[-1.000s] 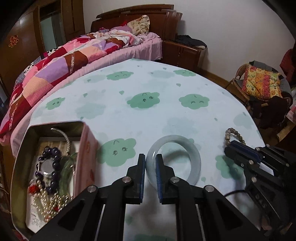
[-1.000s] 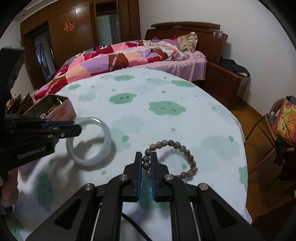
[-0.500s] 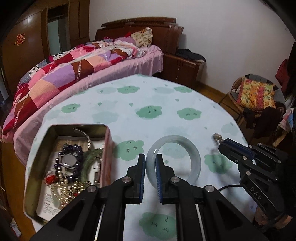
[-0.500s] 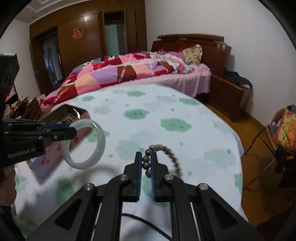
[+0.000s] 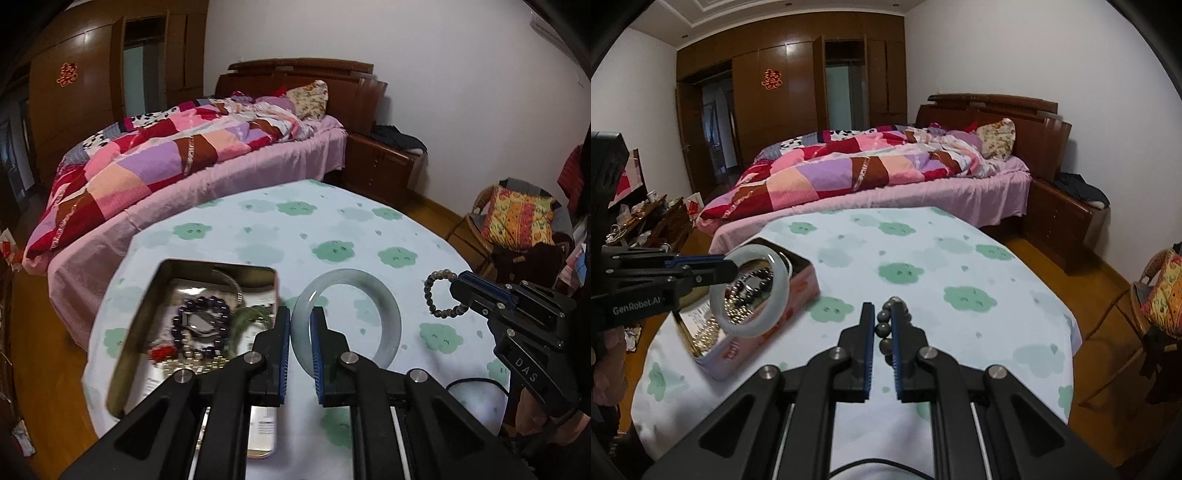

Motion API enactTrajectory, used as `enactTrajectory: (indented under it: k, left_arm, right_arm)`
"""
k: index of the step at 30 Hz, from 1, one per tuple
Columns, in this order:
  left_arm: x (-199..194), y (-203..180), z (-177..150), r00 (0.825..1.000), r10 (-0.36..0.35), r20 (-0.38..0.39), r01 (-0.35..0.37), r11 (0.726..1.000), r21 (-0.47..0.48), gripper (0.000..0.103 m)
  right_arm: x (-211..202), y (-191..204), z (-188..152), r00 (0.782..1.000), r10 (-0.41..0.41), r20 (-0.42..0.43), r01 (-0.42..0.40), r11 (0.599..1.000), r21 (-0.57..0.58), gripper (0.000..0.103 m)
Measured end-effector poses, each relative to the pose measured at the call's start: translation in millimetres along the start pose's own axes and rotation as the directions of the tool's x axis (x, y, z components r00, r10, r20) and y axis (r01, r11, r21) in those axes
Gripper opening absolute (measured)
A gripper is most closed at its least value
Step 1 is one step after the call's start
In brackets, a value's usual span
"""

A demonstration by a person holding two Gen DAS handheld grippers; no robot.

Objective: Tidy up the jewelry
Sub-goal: 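Carry the jade bangle over the tin with the left gripper while the right carries the bead bracelet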

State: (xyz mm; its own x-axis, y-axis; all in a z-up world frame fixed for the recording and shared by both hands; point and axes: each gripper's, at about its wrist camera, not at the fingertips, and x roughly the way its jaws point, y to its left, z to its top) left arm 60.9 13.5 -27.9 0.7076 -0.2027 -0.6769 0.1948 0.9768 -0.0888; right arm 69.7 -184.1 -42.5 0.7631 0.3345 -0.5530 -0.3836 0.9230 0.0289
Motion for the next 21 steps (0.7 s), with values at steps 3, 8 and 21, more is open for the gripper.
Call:
enactTrajectory:
  k: [3, 8, 21]
  left_arm:
    - [-8.4, 10.9, 0.2, 1.0, 0.02, 0.013, -0.019, 1.0, -0.014, 0.01]
    - [-16.3, 32.1, 0.8, 0.999, 0.05, 0.021, -0.049, 0.998, -0.049, 0.01]
    - [-28.0, 76.8, -7.9, 0.994, 0.105, 0.021, -0.102, 0.986, -0.132, 0.01]
  right_arm:
    - [-2.8, 8.2, 8.2, 1.0, 0.011, 0.015, -0.011, 1.0, -0.018, 0.011]
    - [-4.5, 24.1, 19.7, 0.999, 0.033, 0.036, -0.031, 0.998, -0.052, 0.011]
    - [1.1, 70.2, 39.7, 0.993, 0.103, 0.057, -0.094, 0.986, -0.139, 0.011]
